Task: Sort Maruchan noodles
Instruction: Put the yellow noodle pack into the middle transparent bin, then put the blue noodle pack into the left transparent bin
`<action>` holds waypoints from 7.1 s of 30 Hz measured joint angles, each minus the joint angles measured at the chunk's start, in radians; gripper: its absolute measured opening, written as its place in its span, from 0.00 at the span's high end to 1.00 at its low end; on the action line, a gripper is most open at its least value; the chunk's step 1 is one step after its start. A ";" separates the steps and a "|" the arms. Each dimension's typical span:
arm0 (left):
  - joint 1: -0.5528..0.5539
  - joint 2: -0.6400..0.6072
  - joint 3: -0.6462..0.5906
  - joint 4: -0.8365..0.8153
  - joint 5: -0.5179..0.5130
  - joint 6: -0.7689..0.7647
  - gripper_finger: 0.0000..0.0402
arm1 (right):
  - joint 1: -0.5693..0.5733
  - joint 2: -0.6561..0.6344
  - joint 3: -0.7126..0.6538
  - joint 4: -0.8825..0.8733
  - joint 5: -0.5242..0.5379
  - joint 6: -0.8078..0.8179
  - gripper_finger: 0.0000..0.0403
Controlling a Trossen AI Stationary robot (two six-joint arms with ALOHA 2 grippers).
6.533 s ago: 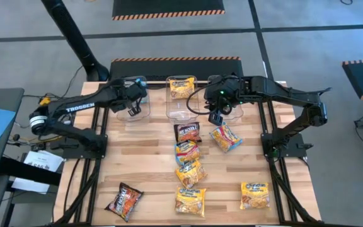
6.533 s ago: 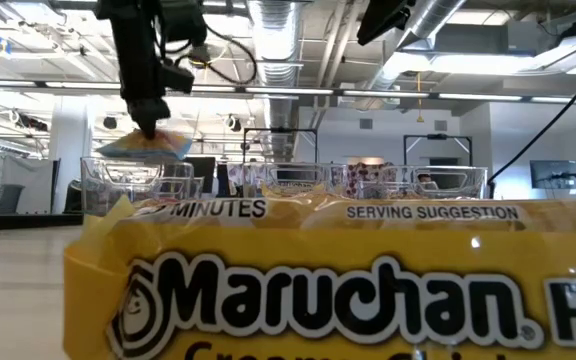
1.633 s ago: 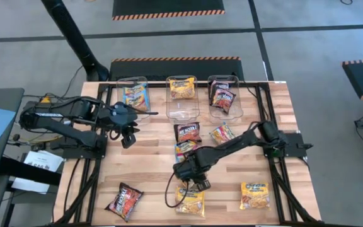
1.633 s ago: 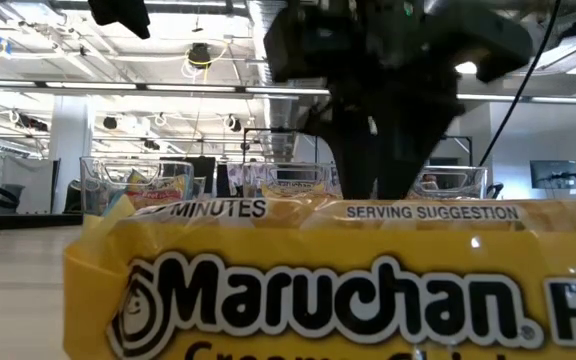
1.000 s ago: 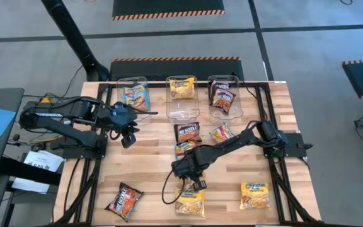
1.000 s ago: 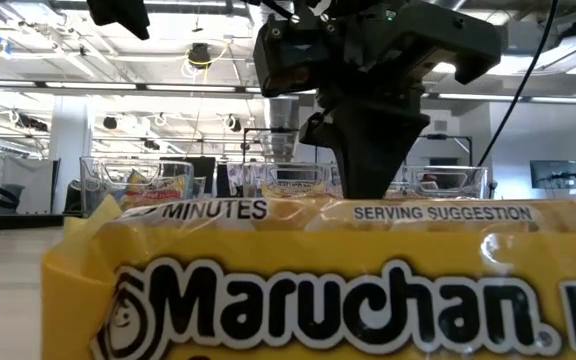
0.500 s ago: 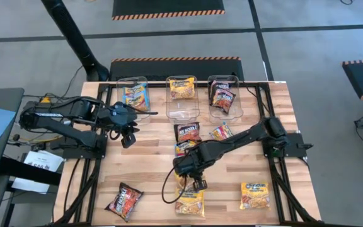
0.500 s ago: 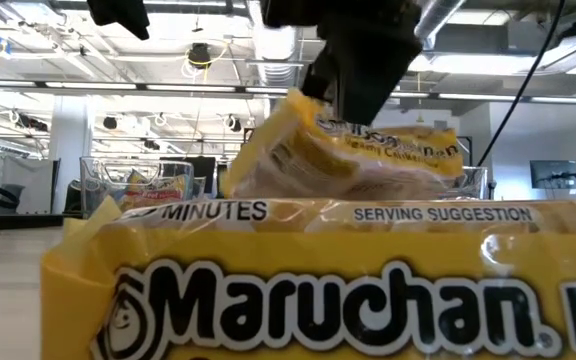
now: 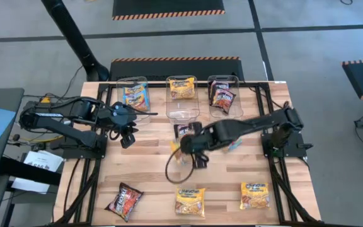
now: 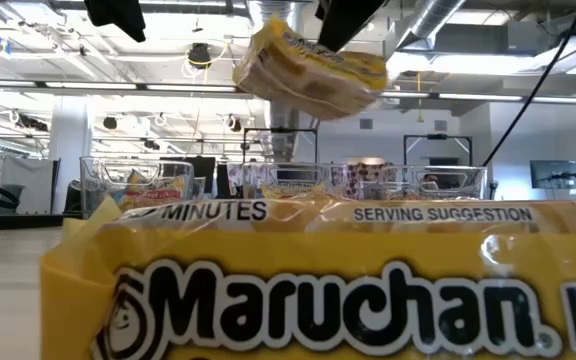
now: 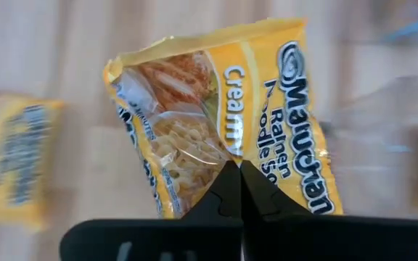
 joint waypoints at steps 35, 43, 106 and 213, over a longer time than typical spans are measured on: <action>0.000 0.000 0.000 0.000 -0.002 0.050 0.72 | -0.549 0.142 -0.002 0.384 0.225 -0.485 0.99; 0.000 0.000 0.000 0.000 -0.003 0.050 0.72 | -0.571 0.222 0.002 0.426 0.233 -0.508 0.99; 0.000 0.000 0.000 0.001 -0.005 0.050 0.72 | -0.693 0.265 0.059 0.186 -0.476 -0.047 0.65; -0.011 0.652 0.000 0.717 0.153 0.238 0.55 | 0.036 -0.099 0.586 -0.609 -0.139 0.347 0.68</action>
